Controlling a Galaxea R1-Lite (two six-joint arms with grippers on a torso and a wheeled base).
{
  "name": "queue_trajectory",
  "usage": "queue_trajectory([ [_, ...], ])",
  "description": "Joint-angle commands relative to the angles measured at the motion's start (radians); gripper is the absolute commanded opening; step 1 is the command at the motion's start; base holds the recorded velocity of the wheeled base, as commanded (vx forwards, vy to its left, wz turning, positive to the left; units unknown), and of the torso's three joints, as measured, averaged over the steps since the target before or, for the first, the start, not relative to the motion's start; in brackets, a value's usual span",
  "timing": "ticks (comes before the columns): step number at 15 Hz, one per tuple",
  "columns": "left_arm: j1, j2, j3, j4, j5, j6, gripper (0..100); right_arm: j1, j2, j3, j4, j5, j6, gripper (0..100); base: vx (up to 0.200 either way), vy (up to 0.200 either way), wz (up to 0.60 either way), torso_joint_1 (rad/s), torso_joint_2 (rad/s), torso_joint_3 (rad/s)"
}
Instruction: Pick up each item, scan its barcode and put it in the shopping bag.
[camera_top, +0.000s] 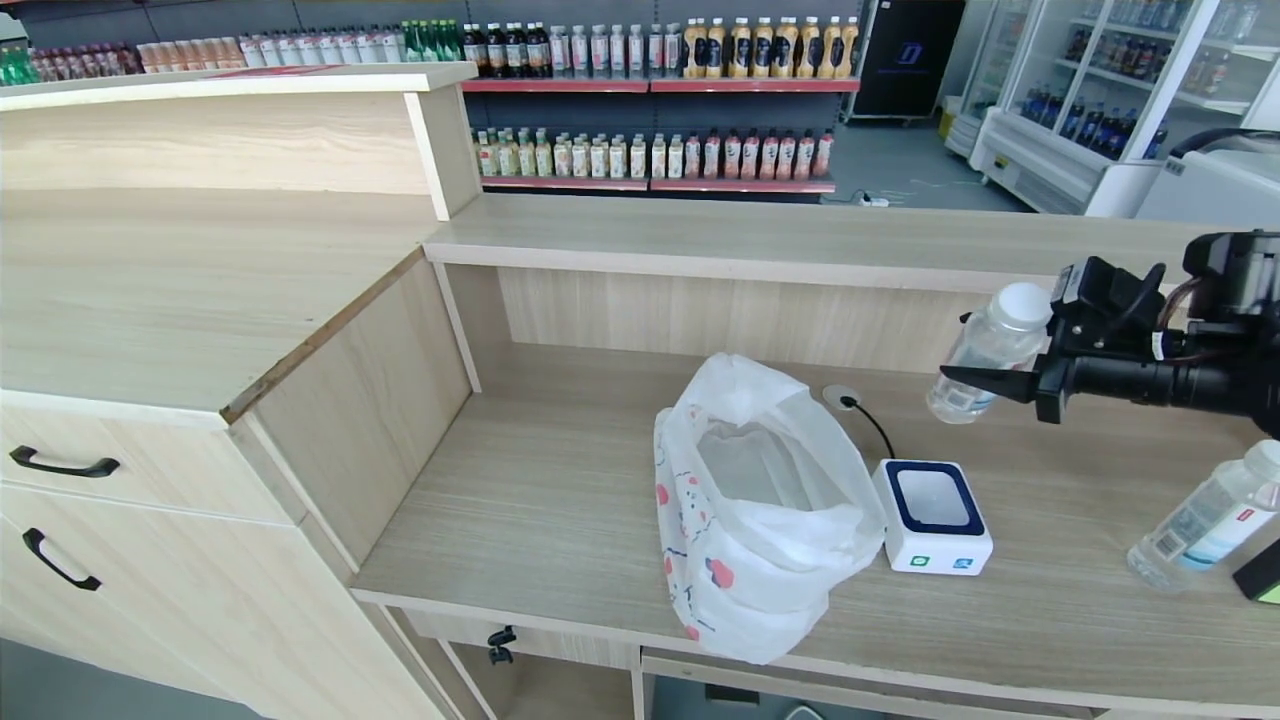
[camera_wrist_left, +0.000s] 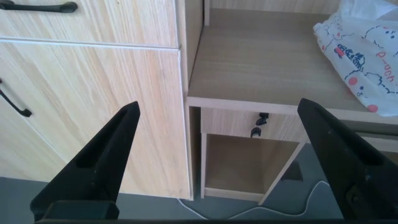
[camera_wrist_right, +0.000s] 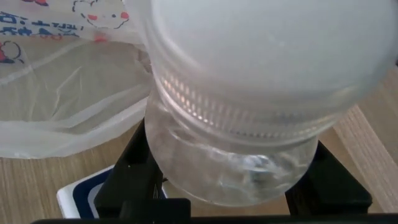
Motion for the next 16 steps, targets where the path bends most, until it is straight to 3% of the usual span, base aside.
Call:
queue_trajectory([
  [1,0.0,0.001,0.0,0.0,0.0,0.0,100,0.024,0.059,-0.005,-0.004,0.018,-0.042,0,0.0,0.0,0.0,0.0,0.0,0.0],
  [10,0.0,0.001,0.0,0.0,0.0,0.0,100,0.03,0.136,-0.049,-0.006,0.079,-0.215,0,0.0,0.0,0.0,0.0,0.0,0.0],
  [16,0.0,0.001,0.0,0.0,0.0,0.0,100,0.067,0.184,-0.083,-0.009,0.085,-0.216,0,0.0,0.0,0.0,0.0,0.0,0.0],
])
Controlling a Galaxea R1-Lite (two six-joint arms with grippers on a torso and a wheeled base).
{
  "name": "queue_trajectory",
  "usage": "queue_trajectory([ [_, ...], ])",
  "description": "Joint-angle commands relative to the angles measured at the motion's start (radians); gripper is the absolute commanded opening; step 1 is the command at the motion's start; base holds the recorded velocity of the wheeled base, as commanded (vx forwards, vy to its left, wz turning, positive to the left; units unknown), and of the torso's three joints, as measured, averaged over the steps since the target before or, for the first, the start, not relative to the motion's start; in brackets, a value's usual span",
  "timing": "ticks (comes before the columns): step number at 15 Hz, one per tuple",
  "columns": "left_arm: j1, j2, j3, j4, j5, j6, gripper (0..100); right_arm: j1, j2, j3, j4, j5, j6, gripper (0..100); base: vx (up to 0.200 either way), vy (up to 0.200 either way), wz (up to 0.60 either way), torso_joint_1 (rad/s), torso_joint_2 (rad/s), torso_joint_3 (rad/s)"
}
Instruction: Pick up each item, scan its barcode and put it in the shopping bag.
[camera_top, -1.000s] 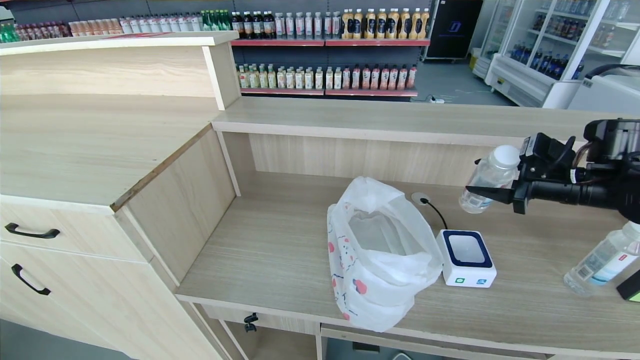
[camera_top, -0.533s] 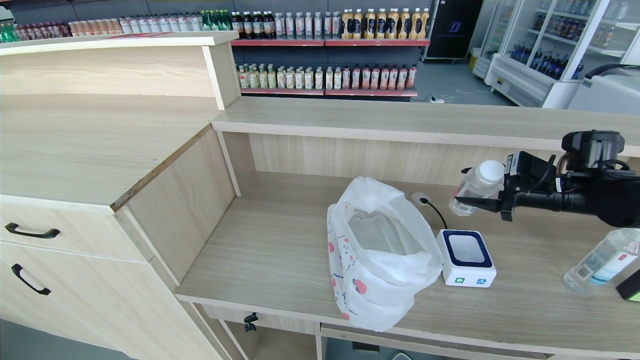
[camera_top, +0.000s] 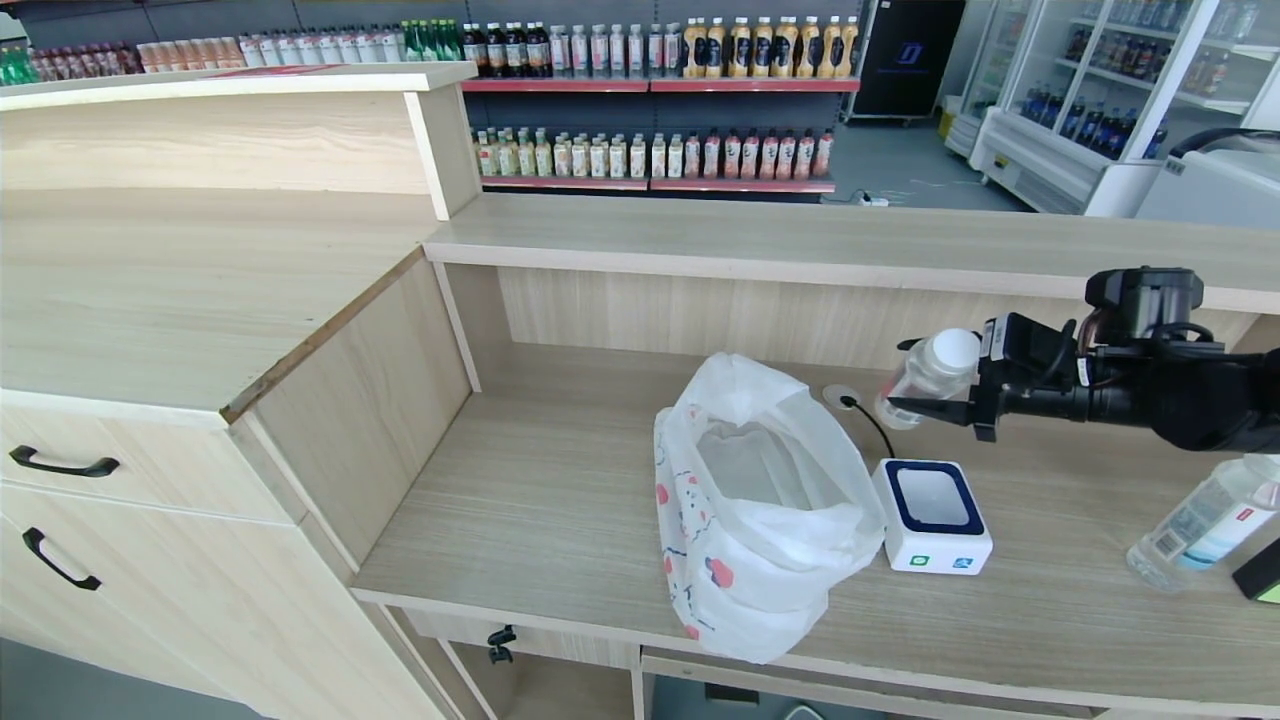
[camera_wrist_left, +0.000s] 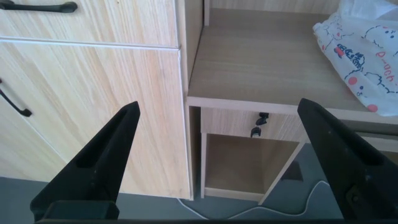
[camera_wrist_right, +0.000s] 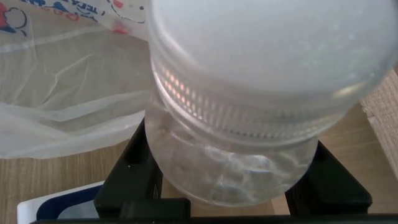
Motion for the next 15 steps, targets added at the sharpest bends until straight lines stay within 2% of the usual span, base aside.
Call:
queue_trajectory([
  [1,0.0,0.001,0.0,0.0,0.0,0.0,100,0.006,0.026,-0.011,0.001,0.001,0.0,0,0.0,0.0,0.0,0.0,0.0,0.0],
  [9,0.0,0.001,0.0,0.0,0.0,0.0,100,0.033,0.084,-0.079,0.002,0.019,-0.042,0,0.0,0.0,0.0,0.0,0.0,0.0],
  [15,0.0,0.001,0.0,0.0,0.0,0.0,100,0.035,0.097,-0.071,0.01,0.021,-0.028,0,0.0,0.0,0.0,0.0,0.0,0.0],
])
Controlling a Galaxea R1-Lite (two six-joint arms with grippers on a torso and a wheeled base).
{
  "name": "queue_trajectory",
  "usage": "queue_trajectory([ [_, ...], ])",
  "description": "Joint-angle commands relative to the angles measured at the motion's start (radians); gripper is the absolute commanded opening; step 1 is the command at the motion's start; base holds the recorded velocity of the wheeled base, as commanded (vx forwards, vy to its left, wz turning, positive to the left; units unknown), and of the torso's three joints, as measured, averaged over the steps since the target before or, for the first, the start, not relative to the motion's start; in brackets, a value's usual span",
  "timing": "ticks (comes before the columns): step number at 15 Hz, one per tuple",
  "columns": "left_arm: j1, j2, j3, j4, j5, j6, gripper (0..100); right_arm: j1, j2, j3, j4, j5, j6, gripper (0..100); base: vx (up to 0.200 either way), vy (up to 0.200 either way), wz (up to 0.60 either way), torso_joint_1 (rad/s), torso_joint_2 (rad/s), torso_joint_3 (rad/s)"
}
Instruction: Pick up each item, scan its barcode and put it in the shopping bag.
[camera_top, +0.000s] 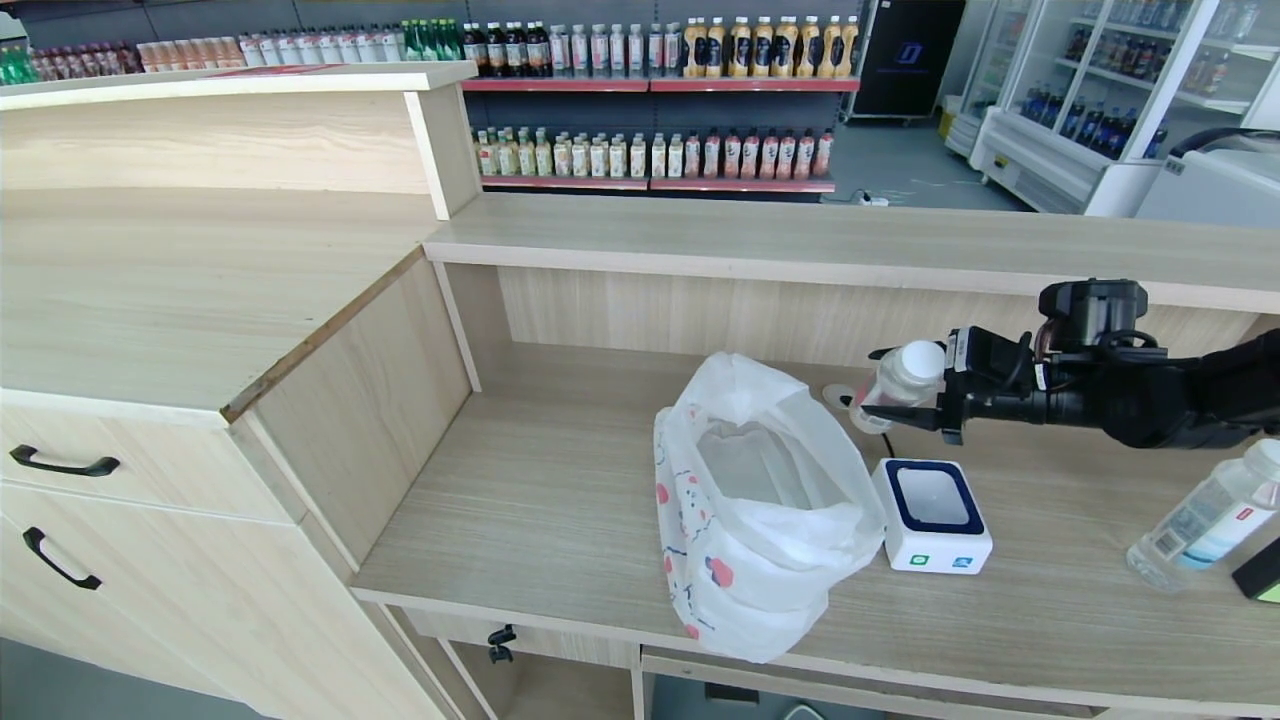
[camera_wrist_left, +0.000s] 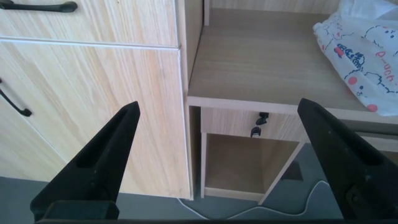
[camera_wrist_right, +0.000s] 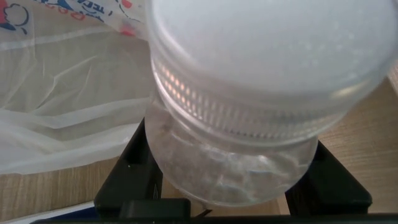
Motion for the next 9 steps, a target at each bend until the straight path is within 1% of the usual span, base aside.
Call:
queue_trajectory([
  [1,0.0,0.001,0.0,0.0,0.0,0.0,100,0.001,0.007,0.006,0.001,0.001,0.007,0,0.0,0.0,0.0,0.0,0.0,0.0],
  [8,0.0,0.001,0.0,0.0,0.0,0.0,100,-0.001,0.011,0.02,0.005,0.001,0.014,0,0.0,0.0,0.0,0.0,0.0,0.0],
  [9,0.0,0.001,0.0,0.0,0.0,0.0,100,-0.002,0.011,0.018,0.024,0.001,0.013,0,0.0,0.0,0.0,0.0,0.0,0.0],
])
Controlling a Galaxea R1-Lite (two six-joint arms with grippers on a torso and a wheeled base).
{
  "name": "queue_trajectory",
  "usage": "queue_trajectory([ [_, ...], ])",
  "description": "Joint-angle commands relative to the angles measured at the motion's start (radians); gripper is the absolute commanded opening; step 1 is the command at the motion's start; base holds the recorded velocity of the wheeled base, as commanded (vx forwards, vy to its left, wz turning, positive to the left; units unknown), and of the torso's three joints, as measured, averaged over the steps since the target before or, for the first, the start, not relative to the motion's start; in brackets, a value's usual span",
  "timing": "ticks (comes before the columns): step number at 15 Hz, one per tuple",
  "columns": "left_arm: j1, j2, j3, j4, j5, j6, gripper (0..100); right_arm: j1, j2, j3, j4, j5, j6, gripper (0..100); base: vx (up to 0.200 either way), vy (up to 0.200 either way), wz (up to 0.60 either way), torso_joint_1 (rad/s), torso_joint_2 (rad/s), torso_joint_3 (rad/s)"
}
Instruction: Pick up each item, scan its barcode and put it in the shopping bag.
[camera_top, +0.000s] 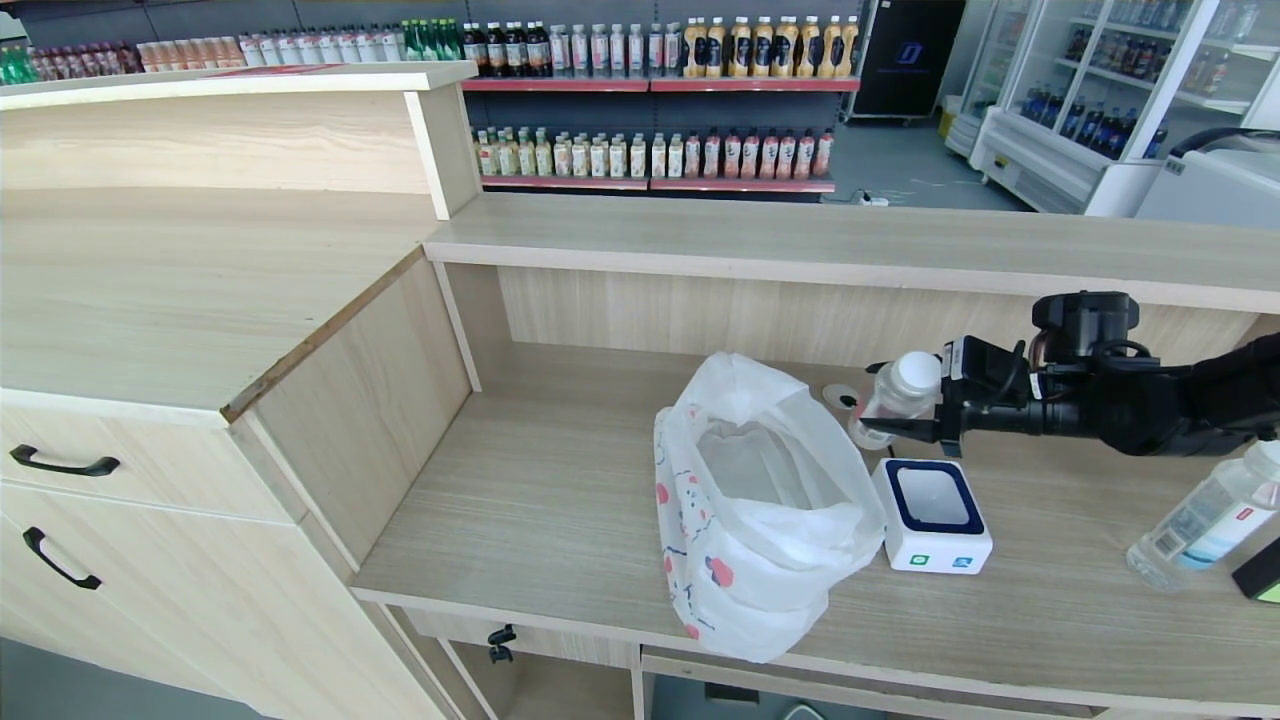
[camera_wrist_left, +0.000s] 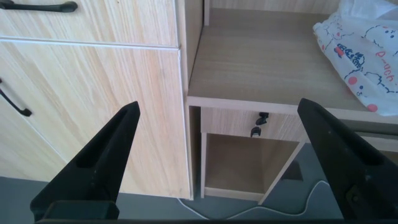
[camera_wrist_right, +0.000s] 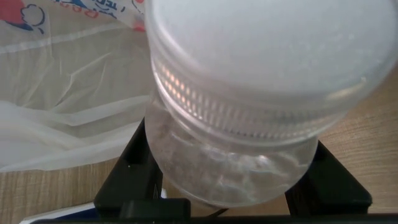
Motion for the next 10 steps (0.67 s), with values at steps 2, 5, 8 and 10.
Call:
queue_trajectory([
  [2,0.0,0.001,0.0,0.0,0.0,0.0,100,-0.002,0.0,0.0,0.022,0.0,-0.003,0,0.0,0.0,0.0,0.0,0.0,0.0],
  [5,0.0,0.001,0.0,0.0,0.0,0.0,100,-0.002,-0.003,-0.001,0.02,0.0,-0.005,0,0.0,0.0,0.0,0.0,0.0,0.0],
  [8,0.0,0.001,0.0,0.0,0.0,0.0,100,-0.008,-0.013,0.0,0.02,-0.001,-0.011,0,0.0,0.0,0.0,0.0,0.0,0.0],
  [10,0.0,0.001,0.0,0.0,0.0,0.0,100,-0.011,-0.033,0.002,0.022,-0.007,-0.032,0,0.0,0.0,0.0,0.0,0.0,0.0],
])
